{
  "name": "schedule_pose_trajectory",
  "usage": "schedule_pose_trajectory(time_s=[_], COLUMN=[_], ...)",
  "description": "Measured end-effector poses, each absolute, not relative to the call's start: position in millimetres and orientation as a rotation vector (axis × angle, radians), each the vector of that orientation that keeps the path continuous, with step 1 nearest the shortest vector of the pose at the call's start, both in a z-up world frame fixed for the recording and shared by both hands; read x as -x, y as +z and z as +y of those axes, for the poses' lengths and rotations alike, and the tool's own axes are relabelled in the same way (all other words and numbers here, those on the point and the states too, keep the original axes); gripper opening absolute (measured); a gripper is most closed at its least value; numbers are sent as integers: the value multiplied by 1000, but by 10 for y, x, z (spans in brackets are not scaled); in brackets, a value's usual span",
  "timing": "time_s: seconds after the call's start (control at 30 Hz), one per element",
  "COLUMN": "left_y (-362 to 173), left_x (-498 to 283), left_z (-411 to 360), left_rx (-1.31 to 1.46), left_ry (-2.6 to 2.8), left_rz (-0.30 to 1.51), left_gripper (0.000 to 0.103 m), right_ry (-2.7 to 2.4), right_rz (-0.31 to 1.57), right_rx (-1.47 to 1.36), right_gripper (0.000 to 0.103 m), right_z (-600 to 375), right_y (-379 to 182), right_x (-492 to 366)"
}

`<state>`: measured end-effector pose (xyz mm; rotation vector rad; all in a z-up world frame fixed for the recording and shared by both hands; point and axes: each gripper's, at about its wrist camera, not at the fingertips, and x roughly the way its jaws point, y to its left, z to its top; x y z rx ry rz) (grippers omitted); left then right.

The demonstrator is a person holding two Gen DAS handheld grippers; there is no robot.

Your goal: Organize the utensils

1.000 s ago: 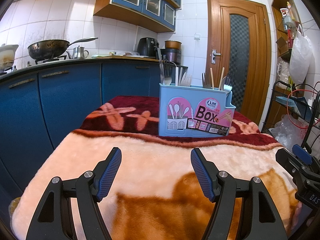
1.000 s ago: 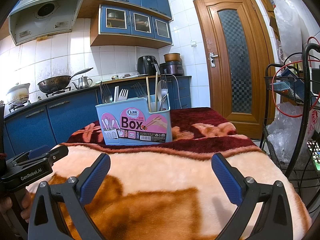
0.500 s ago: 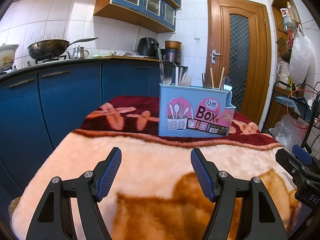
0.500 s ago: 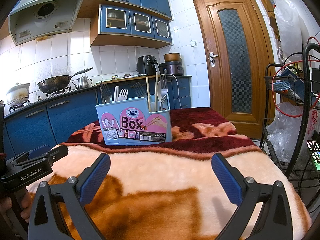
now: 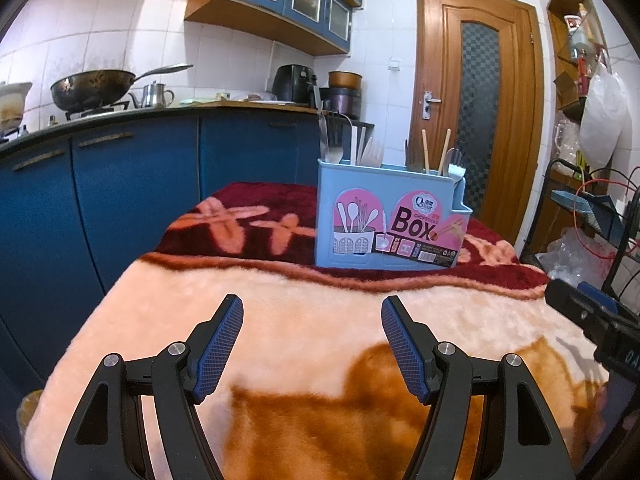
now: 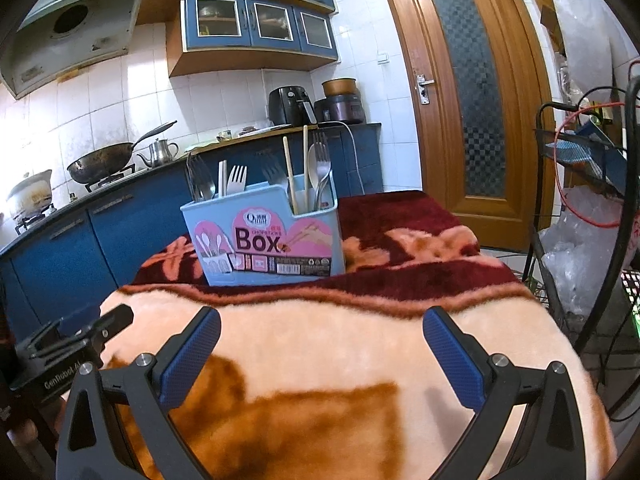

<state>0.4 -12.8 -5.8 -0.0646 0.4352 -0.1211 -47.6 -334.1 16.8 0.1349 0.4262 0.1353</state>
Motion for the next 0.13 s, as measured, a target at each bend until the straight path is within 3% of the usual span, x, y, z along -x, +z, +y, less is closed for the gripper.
schedule_pose_trajectory(time_s=[0.13], left_y=[62], left_x=[-78], left_z=[-101], left_rx=[71], left_ry=[-125], left_rz=[437], left_gripper=[73], right_ry=[140], right_rz=[450], right_rx=[-126], right_gripper=[103], right_z=[-3355], right_y=[258], right_x=[381])
